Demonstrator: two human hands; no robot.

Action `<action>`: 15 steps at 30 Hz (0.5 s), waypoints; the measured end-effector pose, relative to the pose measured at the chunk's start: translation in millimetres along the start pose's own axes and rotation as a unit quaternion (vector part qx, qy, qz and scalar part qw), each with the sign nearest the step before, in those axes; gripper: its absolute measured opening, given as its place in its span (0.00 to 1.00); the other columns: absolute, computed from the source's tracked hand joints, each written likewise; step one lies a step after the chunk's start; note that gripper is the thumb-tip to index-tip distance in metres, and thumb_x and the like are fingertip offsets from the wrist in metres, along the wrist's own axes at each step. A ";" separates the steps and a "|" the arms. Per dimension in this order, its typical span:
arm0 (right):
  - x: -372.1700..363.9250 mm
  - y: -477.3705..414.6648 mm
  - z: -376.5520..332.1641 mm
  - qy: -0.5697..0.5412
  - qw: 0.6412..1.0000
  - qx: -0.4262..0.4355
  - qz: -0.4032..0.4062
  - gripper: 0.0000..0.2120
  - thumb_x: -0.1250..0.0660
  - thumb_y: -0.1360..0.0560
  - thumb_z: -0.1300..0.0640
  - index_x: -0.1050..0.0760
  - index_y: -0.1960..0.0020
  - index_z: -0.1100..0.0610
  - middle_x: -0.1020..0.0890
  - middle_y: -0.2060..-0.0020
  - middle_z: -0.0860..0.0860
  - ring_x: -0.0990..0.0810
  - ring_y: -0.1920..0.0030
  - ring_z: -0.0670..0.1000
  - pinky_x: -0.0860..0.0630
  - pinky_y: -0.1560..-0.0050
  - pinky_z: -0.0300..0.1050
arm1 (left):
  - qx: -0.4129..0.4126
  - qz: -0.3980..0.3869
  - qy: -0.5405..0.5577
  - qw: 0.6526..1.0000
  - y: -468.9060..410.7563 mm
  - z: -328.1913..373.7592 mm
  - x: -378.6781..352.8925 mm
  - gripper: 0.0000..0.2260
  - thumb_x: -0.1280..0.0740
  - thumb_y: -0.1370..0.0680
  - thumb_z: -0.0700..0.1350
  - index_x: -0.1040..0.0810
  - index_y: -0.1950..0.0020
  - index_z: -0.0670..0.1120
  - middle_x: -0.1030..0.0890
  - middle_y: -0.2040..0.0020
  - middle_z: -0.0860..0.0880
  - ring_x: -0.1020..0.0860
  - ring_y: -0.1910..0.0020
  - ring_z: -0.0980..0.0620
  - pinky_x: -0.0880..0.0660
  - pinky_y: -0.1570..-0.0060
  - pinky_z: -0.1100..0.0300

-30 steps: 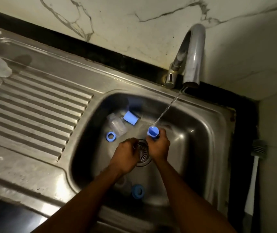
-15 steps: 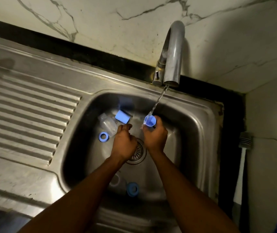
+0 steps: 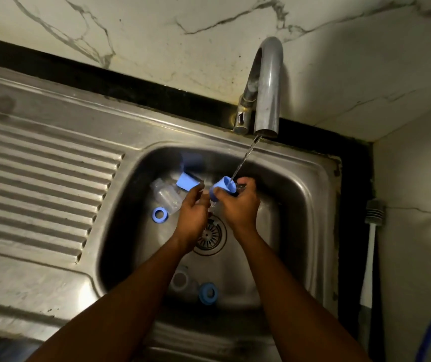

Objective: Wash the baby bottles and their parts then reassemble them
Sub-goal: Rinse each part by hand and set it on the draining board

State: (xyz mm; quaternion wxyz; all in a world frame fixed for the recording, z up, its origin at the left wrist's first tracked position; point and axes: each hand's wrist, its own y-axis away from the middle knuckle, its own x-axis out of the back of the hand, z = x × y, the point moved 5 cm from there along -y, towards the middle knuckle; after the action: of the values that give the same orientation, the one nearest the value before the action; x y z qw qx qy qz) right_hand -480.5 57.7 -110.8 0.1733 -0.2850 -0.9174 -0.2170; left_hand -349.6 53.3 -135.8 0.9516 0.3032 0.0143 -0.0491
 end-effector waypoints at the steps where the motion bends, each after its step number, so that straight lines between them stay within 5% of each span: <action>1: 1.2 1.1 0.2 -0.035 0.999 -0.016 0.004 0.16 0.22 0.31 0.56 0.26 0.49 0.54 0.19 0.59 0.46 0.19 0.58 0.47 0.22 0.57 0.38 | 0.013 -0.031 0.062 0.997 -1.9 3.7 -6.9 0.18 0.40 0.15 0.48 0.31 0.26 0.48 0.21 0.34 0.44 0.20 0.37 0.46 0.23 0.36 0.47; 4: 5.2 8.3 1.1 -0.092 0.995 -0.027 0.012 0.07 0.25 0.26 0.52 0.19 0.52 0.54 0.16 0.56 0.52 0.17 0.54 0.51 0.19 0.49 0.46 | 0.047 -0.066 0.178 0.981 -9.1 20.5 -22.5 0.14 0.38 0.16 0.43 0.26 0.31 0.45 0.18 0.39 0.40 0.18 0.43 0.45 0.19 0.49 0.54; 6: 14.1 12.6 -5.8 -0.019 0.998 0.045 0.049 0.08 0.27 0.25 0.53 0.18 0.51 0.57 0.19 0.48 0.53 0.21 0.49 0.48 0.24 0.44 0.40 | 0.059 -0.064 0.206 0.975 -16.5 28.6 -26.9 0.13 0.37 0.17 0.42 0.24 0.33 0.43 0.19 0.39 0.39 0.18 0.44 0.42 0.19 0.53 0.55; 8: 21.0 15.7 -16.0 -0.013 0.996 0.079 0.047 0.07 0.28 0.25 0.55 0.18 0.49 0.58 0.19 0.51 0.51 0.20 0.53 0.49 0.22 0.50 0.45 | 0.060 -0.082 0.204 0.974 -20.4 36.4 -29.6 0.14 0.38 0.16 0.43 0.24 0.32 0.41 0.19 0.39 0.38 0.18 0.43 0.40 0.19 0.54 0.54; 12: 8.2 22.7 -39.5 -0.214 0.951 -0.082 -0.209 0.13 0.37 0.22 0.67 0.23 0.40 0.55 0.23 0.66 0.54 0.25 0.71 0.48 0.25 0.68 0.44 | 0.098 -0.107 0.229 0.963 -18.2 56.9 -32.0 0.16 0.41 0.15 0.48 0.25 0.35 0.38 0.17 0.54 0.40 0.16 0.64 0.50 0.21 0.70 0.62; 15: 14.1 19.4 -54.4 0.106 0.956 0.085 -0.259 0.16 0.39 0.21 0.61 0.28 0.34 0.53 0.20 0.56 0.55 0.20 0.60 0.54 0.21 0.56 0.51 | 0.068 -0.082 0.188 0.976 -24.5 66.2 -22.8 0.17 0.39 0.16 0.46 0.24 0.35 0.33 0.18 0.45 0.34 0.16 0.55 0.46 0.19 0.64 0.60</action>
State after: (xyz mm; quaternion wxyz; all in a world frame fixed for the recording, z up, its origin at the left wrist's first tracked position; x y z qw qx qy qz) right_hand -469.3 51.4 -52.7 0.2313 0.0027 -0.9510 -0.2051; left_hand -374.9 -3.0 -94.5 0.9015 0.3692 0.2147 -0.0696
